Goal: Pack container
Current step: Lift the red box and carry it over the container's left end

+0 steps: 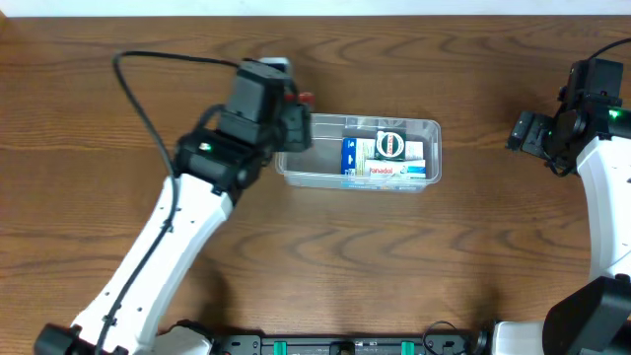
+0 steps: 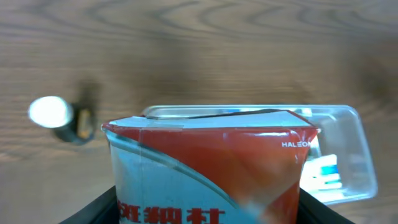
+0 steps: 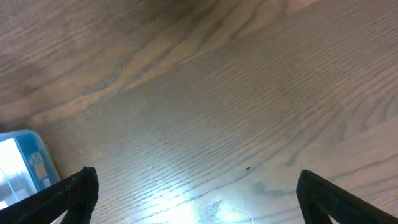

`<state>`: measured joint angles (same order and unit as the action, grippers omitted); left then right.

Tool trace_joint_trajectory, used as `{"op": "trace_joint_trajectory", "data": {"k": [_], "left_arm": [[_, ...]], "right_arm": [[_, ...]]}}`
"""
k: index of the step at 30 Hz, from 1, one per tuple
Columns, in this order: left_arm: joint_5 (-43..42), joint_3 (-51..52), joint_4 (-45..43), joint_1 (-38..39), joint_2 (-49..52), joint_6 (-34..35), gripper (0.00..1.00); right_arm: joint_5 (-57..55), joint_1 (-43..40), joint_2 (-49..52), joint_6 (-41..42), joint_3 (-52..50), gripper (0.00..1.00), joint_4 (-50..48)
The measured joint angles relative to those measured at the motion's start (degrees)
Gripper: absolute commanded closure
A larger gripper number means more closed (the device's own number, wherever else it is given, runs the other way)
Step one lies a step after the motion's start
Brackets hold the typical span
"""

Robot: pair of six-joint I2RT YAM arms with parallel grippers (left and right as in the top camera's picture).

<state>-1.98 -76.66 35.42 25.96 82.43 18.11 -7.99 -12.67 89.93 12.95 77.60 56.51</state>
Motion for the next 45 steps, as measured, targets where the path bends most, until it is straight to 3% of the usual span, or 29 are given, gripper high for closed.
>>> {"op": "trace_joint_trajectory", "data": {"k": [16,29,45], "left_arm": [[2.05,0.00,-3.93,3.96,18.16,0.33,0.36],[2.23,0.00,-1.36,4.17,18.95,0.33,0.36],[3.61,0.04,-4.46,4.17,19.82,0.31,0.36]], "right_arm": [[0.00,0.00,0.00,0.00,0.00,0.01,0.00],[0.00,0.00,0.00,0.00,0.00,0.01,0.00],[0.00,0.00,0.00,0.00,0.00,0.01,0.00]]}}
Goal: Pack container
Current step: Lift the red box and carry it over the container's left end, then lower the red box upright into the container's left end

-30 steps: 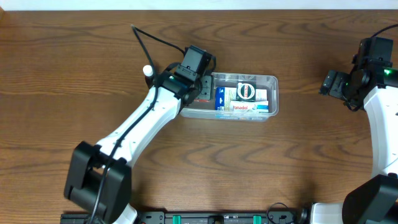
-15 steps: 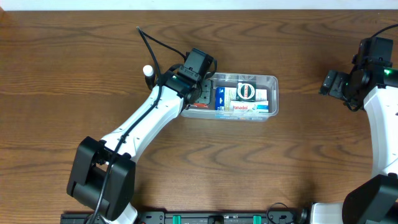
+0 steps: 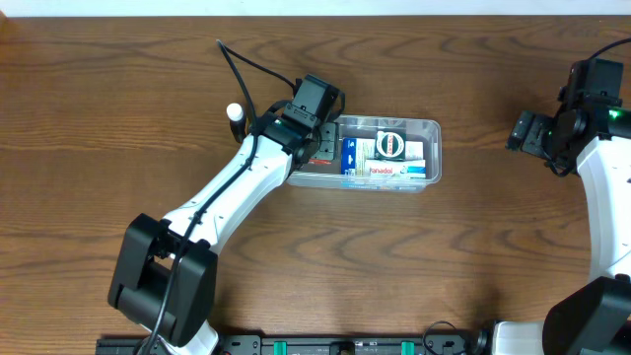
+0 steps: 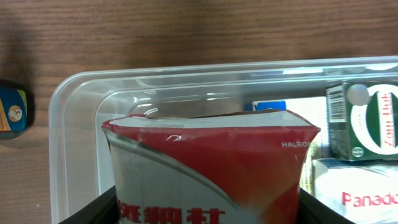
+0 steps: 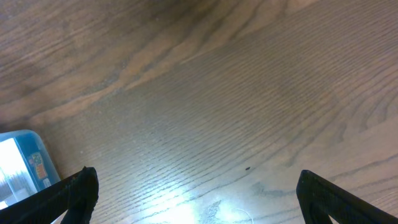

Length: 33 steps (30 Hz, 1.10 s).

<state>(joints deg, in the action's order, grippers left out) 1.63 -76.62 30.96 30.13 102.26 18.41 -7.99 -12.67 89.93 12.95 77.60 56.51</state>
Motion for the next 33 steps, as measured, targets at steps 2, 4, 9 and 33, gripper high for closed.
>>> {"op": "trace_joint_trajectory", "data": {"k": [2,4,9,33], "left_arm": [[0.13,0.02,0.04,0.00,0.50,0.02,0.36],[0.13,0.07,0.11,0.00,1.07,0.02,0.36],[0.11,0.09,1.84,0.00,1.46,0.04,0.36],[0.09,0.11,3.30,0.00,1.46,3.91,0.37]], "right_arm": [[0.00,0.00,0.00,0.00,0.00,0.01,0.00],[0.00,0.00,0.00,0.00,0.00,0.01,0.00],[0.00,0.00,0.00,0.00,0.00,0.01,0.00],[0.00,0.00,0.00,0.00,0.00,0.01,0.00]]}}
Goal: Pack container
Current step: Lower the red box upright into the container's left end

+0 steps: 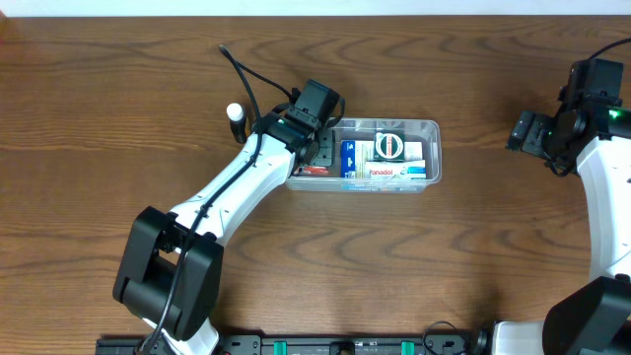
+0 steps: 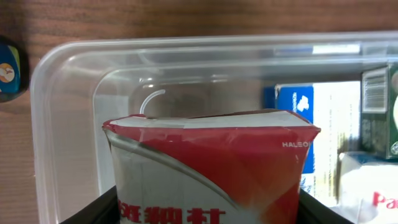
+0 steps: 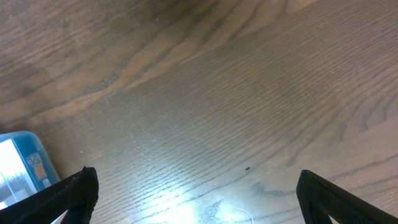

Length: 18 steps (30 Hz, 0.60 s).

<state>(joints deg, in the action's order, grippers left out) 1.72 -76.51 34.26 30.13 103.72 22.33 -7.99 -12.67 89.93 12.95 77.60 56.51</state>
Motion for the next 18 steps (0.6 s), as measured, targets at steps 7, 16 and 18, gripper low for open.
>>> {"op": "trace_joint_trajectory", "data": {"k": [7,16,18], "left_arm": [[0.00,0.00,-1.99,0.00,0.00,1.33,0.37],[0.00,0.00,-2.54,0.31,0.44,1.90,0.37],[0.00,0.00,-3.21,0.72,1.25,1.90,0.37]], "right_arm": [[0.00,0.00,0.00,0.00,0.00,0.01,0.00],[0.00,0.00,0.00,0.00,0.00,0.01,0.00],[0.00,0.00,0.00,0.00,0.00,0.01,0.00]]}}
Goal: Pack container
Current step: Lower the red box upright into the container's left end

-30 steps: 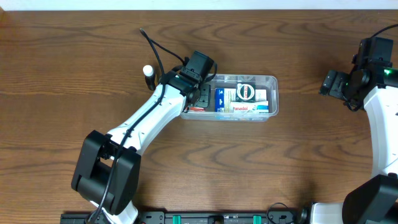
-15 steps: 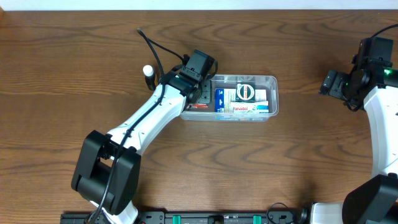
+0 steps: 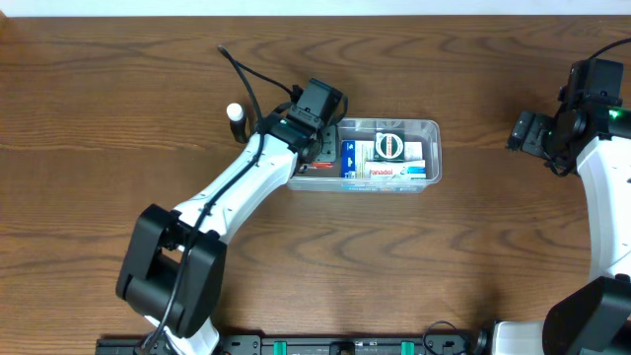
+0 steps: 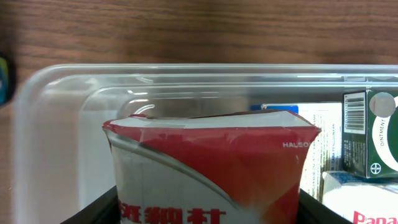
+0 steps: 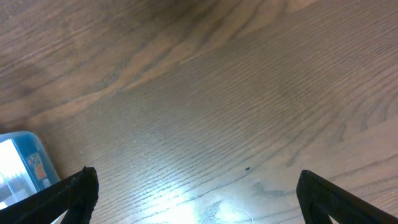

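Observation:
A clear plastic container (image 3: 432, 148) lies on the wooden table, holding a blue-and-white box (image 3: 352, 157), a green-labelled box (image 3: 391, 144) and a white Panadol box (image 3: 394, 172). My left gripper (image 3: 317, 146) reaches into the container's left end, shut on a red-and-white box (image 4: 211, 168) that fills the left wrist view, inside the container wall (image 4: 56, 130). My right gripper (image 5: 198, 199) hangs open over bare wood at the far right, with nothing between its fingers.
A small dark bottle with a white cap (image 3: 235, 114) stands on the table left of the container. A black cable (image 3: 242, 74) loops from the left arm. The right arm (image 3: 592, 128) sits at the right edge.
In the left wrist view the container has shifted sideways and the small bottle has left the frame. The red-and-white box stays in the left gripper. The right arm has not moved.
First my left gripper held the red-and-white box above the table just left of the container. Then it was over the container's left end with the box. It then sat lower inside that end, and remains there now, still shut on the box.

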`<state>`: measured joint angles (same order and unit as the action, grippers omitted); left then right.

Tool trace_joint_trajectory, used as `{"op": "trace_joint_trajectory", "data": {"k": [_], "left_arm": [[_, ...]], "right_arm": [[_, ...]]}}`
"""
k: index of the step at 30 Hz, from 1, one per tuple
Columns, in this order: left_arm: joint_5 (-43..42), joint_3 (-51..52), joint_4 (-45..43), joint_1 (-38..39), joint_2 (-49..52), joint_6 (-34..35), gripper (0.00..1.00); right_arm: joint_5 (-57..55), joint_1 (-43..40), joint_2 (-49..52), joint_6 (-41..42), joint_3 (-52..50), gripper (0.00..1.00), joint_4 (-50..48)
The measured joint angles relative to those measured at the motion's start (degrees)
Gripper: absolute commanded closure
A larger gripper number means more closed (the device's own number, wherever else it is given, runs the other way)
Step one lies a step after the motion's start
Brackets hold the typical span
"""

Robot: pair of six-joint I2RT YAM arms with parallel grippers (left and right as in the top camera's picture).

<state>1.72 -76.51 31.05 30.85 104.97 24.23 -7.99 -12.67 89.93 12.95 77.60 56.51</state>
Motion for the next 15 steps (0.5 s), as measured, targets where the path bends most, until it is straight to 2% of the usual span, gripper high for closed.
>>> {"op": "trace_joint_trajectory", "data": {"k": [15], "left_arm": [[0.00,0.00,-2.14,1.40,4.35,0.00,0.37]], "right_arm": [[0.00,0.00,0.00,0.00,0.00,0.01,0.00]]}}
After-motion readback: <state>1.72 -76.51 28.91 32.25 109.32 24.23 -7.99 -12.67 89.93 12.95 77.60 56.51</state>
